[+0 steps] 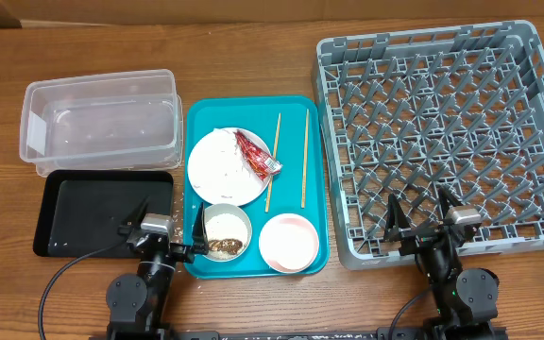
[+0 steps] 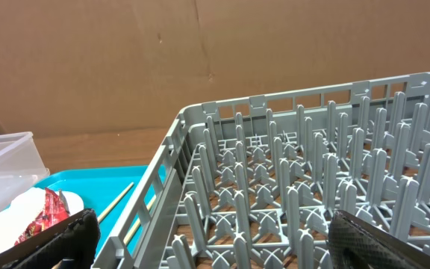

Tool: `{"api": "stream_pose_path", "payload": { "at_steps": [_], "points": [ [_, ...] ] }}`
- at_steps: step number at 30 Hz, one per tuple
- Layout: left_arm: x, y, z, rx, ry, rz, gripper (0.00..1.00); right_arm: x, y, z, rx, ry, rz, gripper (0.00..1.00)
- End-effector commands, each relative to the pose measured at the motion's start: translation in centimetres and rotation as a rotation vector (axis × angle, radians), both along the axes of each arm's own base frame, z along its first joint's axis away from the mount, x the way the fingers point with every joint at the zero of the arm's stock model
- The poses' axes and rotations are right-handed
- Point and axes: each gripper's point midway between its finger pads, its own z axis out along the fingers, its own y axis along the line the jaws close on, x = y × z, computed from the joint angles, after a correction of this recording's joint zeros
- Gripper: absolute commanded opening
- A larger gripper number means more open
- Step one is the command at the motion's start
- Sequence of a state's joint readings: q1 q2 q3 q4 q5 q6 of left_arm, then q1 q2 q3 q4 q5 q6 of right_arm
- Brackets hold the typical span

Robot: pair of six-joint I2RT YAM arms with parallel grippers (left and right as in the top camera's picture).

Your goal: Sort waste into correct bins and load items into the dishwasher

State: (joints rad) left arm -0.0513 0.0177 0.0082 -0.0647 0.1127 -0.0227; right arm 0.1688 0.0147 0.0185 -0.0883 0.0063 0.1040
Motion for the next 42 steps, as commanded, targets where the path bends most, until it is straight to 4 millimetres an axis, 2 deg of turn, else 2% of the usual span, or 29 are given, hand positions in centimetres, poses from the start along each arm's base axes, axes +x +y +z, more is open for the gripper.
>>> {"api": "stream_pose_path", "payload": {
  "at_steps": [1,11,14,17,20,22,24,28,31,37,38,42],
  "points": [
    [0.1,1.2,-0.2,0.043,-0.001,0.067,1.00,0.0,-0.1,0.0,0.002,-0.011,-0.003,1.00],
    [0.1,0.6,-0.1,-0.030,0.007,0.033,1.00,-0.1,0.6,0.0,0.003,-0.010,0.038,1.00],
    [0.0,0.4,0.0,-0.106,0.013,0.026,1.00,-0.6,2.2,0.3,0.030,-0.018,0.135,1.00],
    [-0.2,-1.1,0.5,-0.167,0.007,-0.055,1.00,-1.3,4.0,0.9,0.042,-0.034,0.244,1.00],
    [-1.0,-3.5,2.4,-0.202,-0.047,-0.211,1.00,-2.3,5.6,2.3,0.042,-0.071,0.356,1.00],
    [-1.7,-4.8,4.2,-0.217,-0.103,-0.301,1.00,-3.2,6.3,4.3,0.043,-0.106,0.408,1.00],
    [-2.2,-5.4,5.8,-0.236,-0.144,-0.345,1.00,-3.8,6.4,6.2,0.044,-0.130,0.418,1.00],
    [-3.8,-5.9,10.5,-0.265,-0.214,-0.395,1.00,-5.3,5.7,10.8,0.044,-0.155,0.395,1.00],
    [-5.0,-5.8,13.3,-0.267,-0.199,-0.393,1.00,-5.7,5.1,13.0,0.047,-0.115,0.359,1.00],
    [-5.9,-5.8,17.1,-0.255,-0.046,-0.370,1.00,-4.4,5.3,16.0,0.050,0.040,0.354,1.00],
    [-5.6,-5.8,17.9,-0.254,0.026,-0.361,1.00,-3.7,5.4,16.7,0.050,0.107,0.352,1.00],
    [-4.0,-6.5,19.1,-0.241,0.210,-0.380,1.00,-2.0,5.7,17.9,0.052,0.291,0.345,1.00]
  ]
}}
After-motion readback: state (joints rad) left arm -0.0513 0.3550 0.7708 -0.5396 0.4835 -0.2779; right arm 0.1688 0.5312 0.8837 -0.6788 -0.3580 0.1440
